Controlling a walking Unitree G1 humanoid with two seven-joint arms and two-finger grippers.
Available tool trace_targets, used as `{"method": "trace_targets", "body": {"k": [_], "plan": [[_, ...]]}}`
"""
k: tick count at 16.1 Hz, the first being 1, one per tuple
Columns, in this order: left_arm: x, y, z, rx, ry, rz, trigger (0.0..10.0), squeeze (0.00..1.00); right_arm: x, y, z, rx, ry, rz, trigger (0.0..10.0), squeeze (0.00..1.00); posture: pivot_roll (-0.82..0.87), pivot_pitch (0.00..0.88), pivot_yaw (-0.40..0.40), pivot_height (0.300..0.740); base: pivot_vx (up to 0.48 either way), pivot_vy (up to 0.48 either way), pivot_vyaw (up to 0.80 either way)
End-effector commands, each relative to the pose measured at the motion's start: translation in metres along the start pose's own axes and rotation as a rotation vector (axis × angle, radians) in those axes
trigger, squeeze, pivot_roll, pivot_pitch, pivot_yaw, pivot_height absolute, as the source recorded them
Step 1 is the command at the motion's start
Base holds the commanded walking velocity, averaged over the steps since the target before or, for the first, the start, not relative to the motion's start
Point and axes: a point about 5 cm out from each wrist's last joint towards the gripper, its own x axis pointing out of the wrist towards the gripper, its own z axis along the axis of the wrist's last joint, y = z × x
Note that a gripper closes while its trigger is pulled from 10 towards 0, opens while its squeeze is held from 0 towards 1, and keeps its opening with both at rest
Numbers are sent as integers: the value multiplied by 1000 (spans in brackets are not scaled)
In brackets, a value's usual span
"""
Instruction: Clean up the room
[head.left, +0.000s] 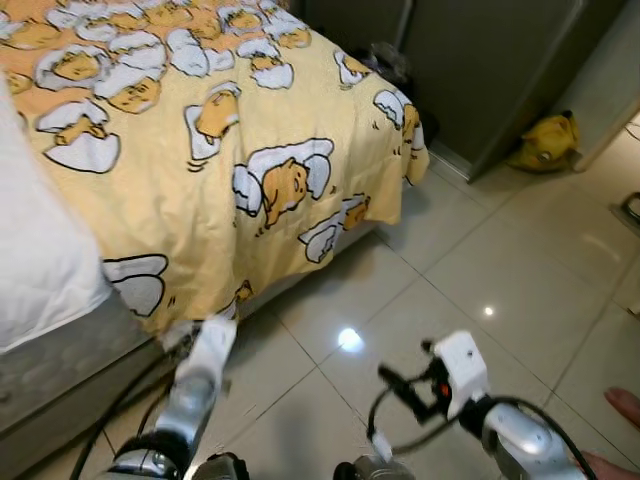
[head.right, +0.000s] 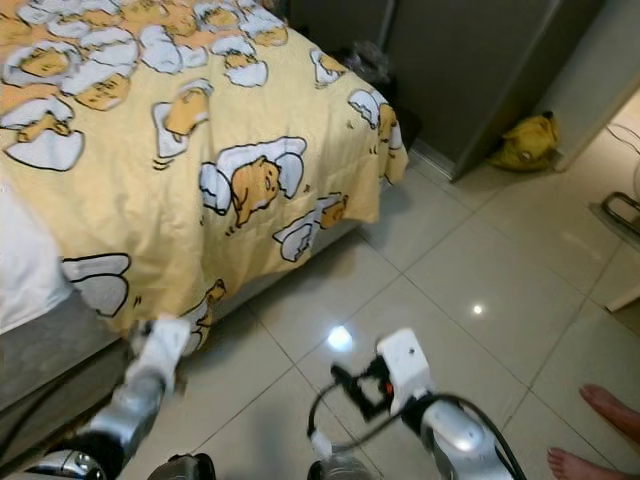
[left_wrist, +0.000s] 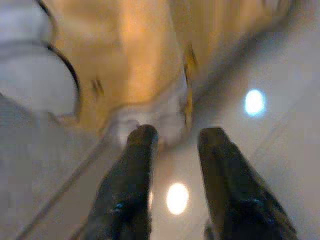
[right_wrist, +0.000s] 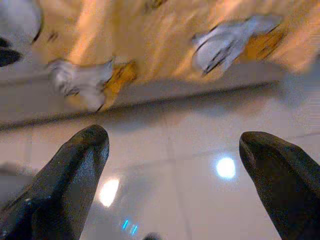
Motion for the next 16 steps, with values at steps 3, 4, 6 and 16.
{"method": "trace_targets", "body": {"k": [3,4,6,16], "plan": [[6,16,69,-241,-303,123,10000,1000,15,-25,24,-1,-143,-196,10000,0,-217,0,-51,740,0,0,0],[5,21,83,-310,-357,138,10000,1000,22,-26,33,1,-184,-218,10000,0,-209,0,-41,740,0,0,0],[2,34,111,-416,-467,160,10000,1000,35,-28,52,15,-269,-275,10000,0,-199,0,-11,740,0,0,0],[-15,41,131,-437,-552,226,10000,0,53,-26,66,38,-352,-378,10000,0,-183,0,27,740,0,0,-76]]}}
